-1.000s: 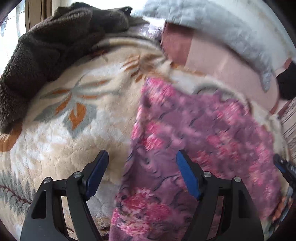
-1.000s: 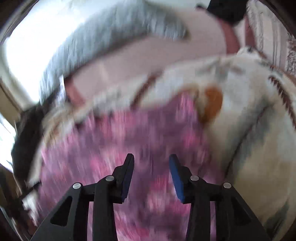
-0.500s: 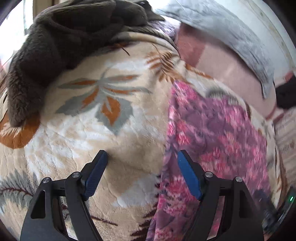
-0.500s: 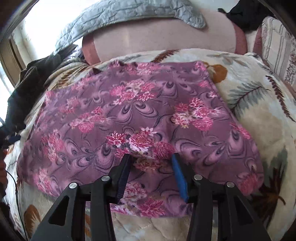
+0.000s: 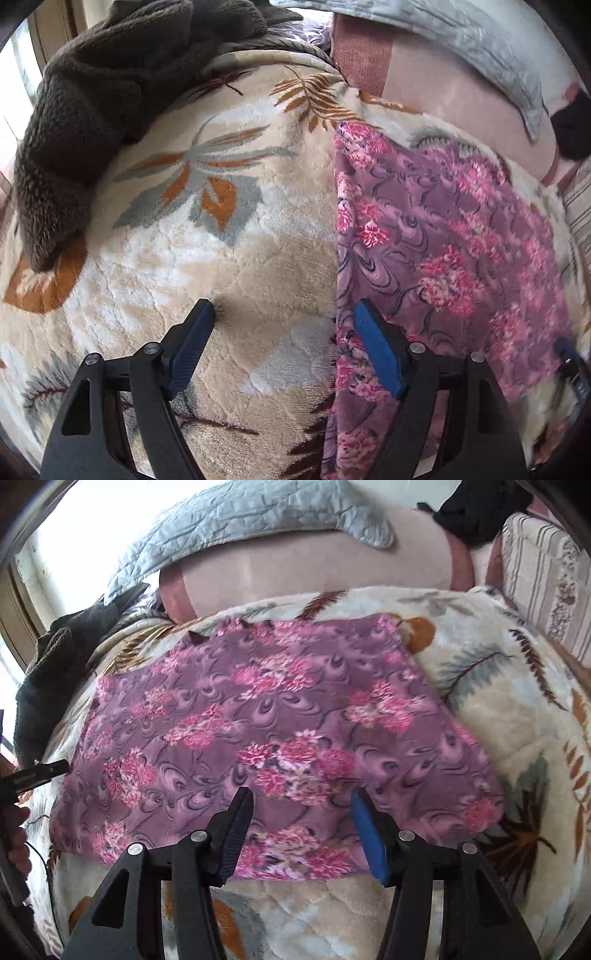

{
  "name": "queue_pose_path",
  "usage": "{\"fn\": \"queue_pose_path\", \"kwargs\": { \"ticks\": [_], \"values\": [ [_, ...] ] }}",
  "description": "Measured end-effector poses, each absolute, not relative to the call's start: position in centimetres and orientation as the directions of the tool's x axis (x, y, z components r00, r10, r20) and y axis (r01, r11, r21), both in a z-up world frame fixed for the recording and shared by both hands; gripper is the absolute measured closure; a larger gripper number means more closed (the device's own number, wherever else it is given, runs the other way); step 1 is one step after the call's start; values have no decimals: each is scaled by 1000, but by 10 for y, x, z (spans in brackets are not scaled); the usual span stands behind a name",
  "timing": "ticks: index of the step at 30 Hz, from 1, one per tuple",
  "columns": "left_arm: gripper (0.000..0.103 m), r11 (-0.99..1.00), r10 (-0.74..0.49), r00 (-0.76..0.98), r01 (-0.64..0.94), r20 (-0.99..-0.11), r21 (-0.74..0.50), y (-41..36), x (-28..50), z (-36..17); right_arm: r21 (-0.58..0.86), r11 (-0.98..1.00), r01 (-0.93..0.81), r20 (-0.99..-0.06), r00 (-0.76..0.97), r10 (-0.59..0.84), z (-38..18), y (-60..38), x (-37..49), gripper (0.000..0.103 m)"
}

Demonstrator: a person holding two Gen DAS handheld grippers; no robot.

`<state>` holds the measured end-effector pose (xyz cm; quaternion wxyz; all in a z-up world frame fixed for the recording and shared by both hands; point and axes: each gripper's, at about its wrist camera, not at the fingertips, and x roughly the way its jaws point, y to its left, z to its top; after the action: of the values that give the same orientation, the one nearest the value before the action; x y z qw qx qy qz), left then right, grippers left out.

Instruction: Fold small clothes

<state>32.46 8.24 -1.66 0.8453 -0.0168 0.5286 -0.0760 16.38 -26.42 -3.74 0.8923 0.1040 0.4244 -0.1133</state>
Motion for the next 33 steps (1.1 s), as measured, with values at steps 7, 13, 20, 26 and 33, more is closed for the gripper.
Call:
{"fn": "queue_pose_path", "kwargs": {
  "ticks": [7,13,20,26,33],
  "values": [
    [25,975,-219,443,126,-870,-181,79,320,-10,305,715,629,-777,599,-195,-51,-370,119,47],
    [25,973,-226,448,144,-865,-179,64,319,-8,311,728,612,-751,627,-206,-38,-380,124,50],
    [25,966,-254,436,158,-863,-205,52,324,-12,313,692,650,-796,577,-183,-63,-396,127,47],
    [25,968,-235,440,182,-867,-170,43,322,-15,315,752,580,-725,657,-204,-47,-393,117,100],
    [24,976,-150,446,211,-882,-59,28,321,-22,232,725,648,-764,583,-277,-50,-394,121,83]
  ]
}}
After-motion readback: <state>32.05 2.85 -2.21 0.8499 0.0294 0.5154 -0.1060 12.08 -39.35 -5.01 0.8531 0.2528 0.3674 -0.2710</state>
